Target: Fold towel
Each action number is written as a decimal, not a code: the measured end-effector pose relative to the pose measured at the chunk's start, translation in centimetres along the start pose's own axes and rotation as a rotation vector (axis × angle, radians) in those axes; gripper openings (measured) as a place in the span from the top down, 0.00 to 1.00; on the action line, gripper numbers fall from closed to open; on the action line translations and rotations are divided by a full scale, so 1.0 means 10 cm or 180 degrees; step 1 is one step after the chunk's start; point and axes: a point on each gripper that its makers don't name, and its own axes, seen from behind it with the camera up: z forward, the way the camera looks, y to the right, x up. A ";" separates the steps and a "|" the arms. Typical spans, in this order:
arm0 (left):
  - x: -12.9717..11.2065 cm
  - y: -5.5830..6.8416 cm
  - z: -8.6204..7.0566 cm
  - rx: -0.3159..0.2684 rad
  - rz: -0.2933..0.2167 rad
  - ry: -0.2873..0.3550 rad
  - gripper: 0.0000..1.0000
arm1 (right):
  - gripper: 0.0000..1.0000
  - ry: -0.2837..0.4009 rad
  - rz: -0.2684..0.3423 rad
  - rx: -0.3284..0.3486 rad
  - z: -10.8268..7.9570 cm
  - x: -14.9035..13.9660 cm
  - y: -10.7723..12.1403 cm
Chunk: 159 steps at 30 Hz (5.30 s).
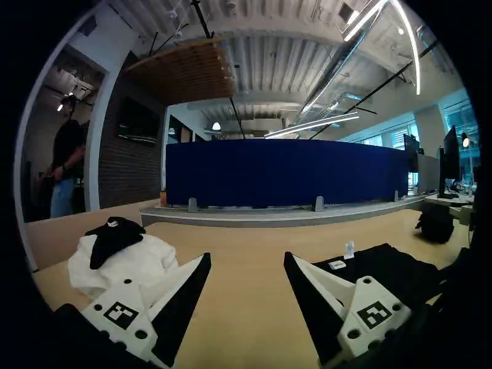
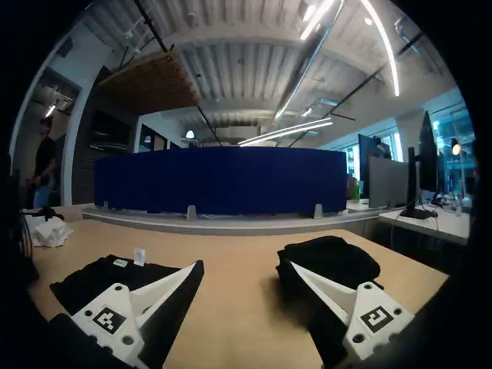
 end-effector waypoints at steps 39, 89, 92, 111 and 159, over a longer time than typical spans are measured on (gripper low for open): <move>1.22 0.00 -0.04 -0.0117 -0.0015 -0.0019 0.12 | 0.00 0.0064 -0.0111 -0.0067 -0.17 1.45 -0.04; 0.79 1.38 -0.36 -0.2072 0.0769 -0.1390 0.12 | 0.00 -0.1718 -0.0903 0.1805 -0.47 0.76 -1.06; 0.58 1.42 -0.40 -0.2121 0.0773 -0.1483 0.12 | 0.00 -0.1783 -0.0912 0.1818 -0.49 0.58 -1.07; -0.68 1.46 -0.70 -0.2277 0.0947 -0.2157 0.12 | 0.00 -0.2291 -0.1006 0.2004 -0.80 -0.62 -1.14; -1.29 1.38 -0.92 -0.2293 0.1187 -0.2745 0.76 | 0.78 -0.2863 -0.0907 0.2019 -1.11 -1.32 -1.00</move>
